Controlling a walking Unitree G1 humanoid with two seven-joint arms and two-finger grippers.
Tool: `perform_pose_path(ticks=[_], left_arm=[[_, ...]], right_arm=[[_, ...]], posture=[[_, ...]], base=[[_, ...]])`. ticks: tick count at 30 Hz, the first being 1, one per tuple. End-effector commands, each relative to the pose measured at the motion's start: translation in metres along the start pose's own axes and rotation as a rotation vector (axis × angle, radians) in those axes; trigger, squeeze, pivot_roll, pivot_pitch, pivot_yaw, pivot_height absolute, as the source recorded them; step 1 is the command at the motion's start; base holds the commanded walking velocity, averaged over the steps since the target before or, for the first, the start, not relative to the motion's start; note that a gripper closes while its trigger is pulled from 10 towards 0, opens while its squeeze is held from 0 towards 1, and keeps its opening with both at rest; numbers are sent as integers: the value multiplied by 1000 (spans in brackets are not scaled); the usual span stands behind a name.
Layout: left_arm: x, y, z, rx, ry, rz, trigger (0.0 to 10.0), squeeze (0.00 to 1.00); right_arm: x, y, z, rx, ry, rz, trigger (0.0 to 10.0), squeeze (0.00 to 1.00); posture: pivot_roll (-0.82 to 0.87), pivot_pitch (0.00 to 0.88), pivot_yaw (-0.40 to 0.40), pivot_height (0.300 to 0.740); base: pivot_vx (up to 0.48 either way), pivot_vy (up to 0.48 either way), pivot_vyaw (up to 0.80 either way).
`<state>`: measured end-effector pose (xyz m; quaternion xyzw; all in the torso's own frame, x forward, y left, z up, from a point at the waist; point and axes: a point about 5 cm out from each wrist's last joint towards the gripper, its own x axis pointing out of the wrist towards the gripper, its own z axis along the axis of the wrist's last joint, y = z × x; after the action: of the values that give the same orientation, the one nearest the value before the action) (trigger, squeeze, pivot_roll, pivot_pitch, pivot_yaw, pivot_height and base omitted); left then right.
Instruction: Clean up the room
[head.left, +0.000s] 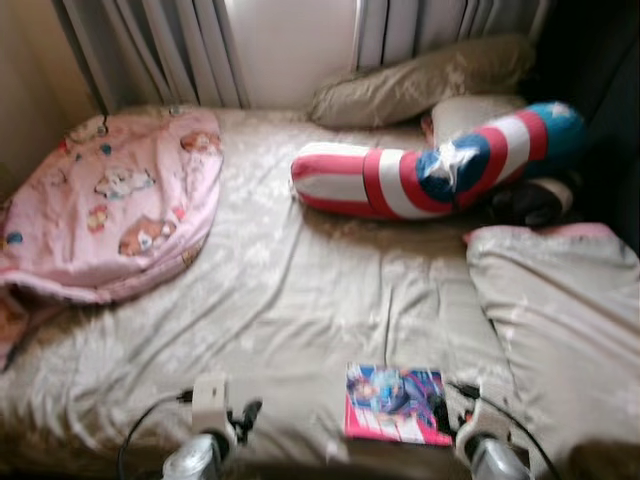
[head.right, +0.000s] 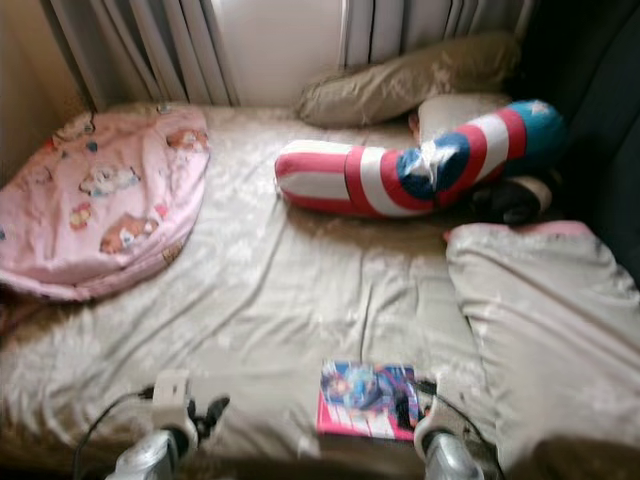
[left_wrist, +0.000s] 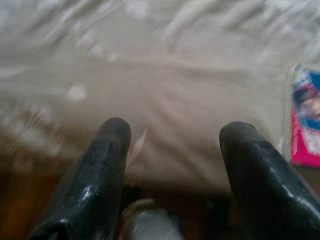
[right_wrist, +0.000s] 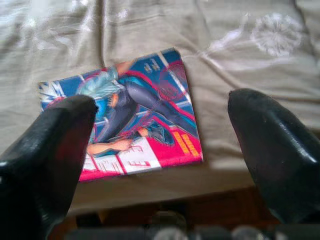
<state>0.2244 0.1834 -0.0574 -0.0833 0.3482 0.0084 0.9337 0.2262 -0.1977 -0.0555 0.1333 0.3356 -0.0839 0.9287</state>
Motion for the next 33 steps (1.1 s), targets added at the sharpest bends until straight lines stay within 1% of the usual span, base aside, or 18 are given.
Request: perform_pose_path(ticks=[1, 2, 5, 6, 8, 11, 13, 15, 16, 18, 19, 21, 23, 27, 33], left_arm=[[-5, 8, -17, -4, 80, 44, 10000, 0], [-6, 9, -19, -12, 85, 51, 10000, 0], [-6, 9, -20, -16, 84, 53, 10000, 0], [-6, 9, -20, -16, 84, 53, 10000, 0], [-7, 12, -21, -27, 83, 69, 10000, 0], [-9, 14, -24, -13, 93, 72, 10000, 0], [-9, 15, -25, -13, 97, 73, 10000, 0], [-11, 17, -32, -11, 148, 82, 10000, 0], [-11, 17, -32, -11, 148, 82, 10000, 0], [-13, 19, -36, -20, 156, 97, 10000, 0], [-14, 20, -36, -29, 156, 102, 10000, 0], [-15, 21, -38, -26, 164, 110, 10000, 0], [-15, 21, -40, -30, 171, 107, 10000, 0], [-16, 21, -41, -5, 180, 98, 10000, 0], [-15, 20, -41, 3, 182, 95, 10000, 0]], right_arm=[[-2, -2, -9, -5, 42, -14, 10000, 0], [-2, -2, -12, -10, 61, -13, 10000, 0], [-6, 1, -25, -69, 111, 8, 10000, 0], [-6, 1, -25, -69, 111, 8, 10000, 0], [-10, -2, -36, -81, 137, -8, 10000, 0], [-15, -7, -45, -92, 164, -26, 10000, 0], [-15, -8, -46, -92, 167, -31, 10000, 0], [-17, -11, -48, -108, 172, -38, 10000, 0], [-17, -11, -48, -108, 172, -38, 10000, 0], [-17, -11, -47, -141, 161, -35, 10000, 0], [-17, -12, -47, -140, 160, -37, 10000, 0], [-17, -12, -48, -100, 169, -47, 10000, 0], [-17, -12, -48, -110, 166, -47, 10000, 0], [-17, -12, -48, -89, 162, -40, 10000, 0], [-18, -11, -51, -102, 176, -36, 10000, 0]], posture=[[53, 0, -21, 740], [53, 0, -21, 740], [53, 0, -20, 740], [53, 0, -20, 740], [51, 0, -16, 740], [46, 0, -13, 740], [46, 0, -13, 740], [45, 0, -10, 740], [45, 0, -10, 740], [43, 0, -7, 740], [43, 0, -7, 740], [42, 0, -6, 740], [42, 0, -5, 740], [38, 0, -5, 740], [42, 0, -3, 740]], base=[[0, 0, 0], [0, 0, 0], [0, 0, 0], [0, 0, 0], [0, 0, 0], [0, 0, 0], [0, 0, 0], [0, 0, 0], [0, 0, 0], [0, 0, 797], [0, 0, 800], [0, 0, 750], [0, 0, 350], [0, 354, 0], [0, 466, 0]])
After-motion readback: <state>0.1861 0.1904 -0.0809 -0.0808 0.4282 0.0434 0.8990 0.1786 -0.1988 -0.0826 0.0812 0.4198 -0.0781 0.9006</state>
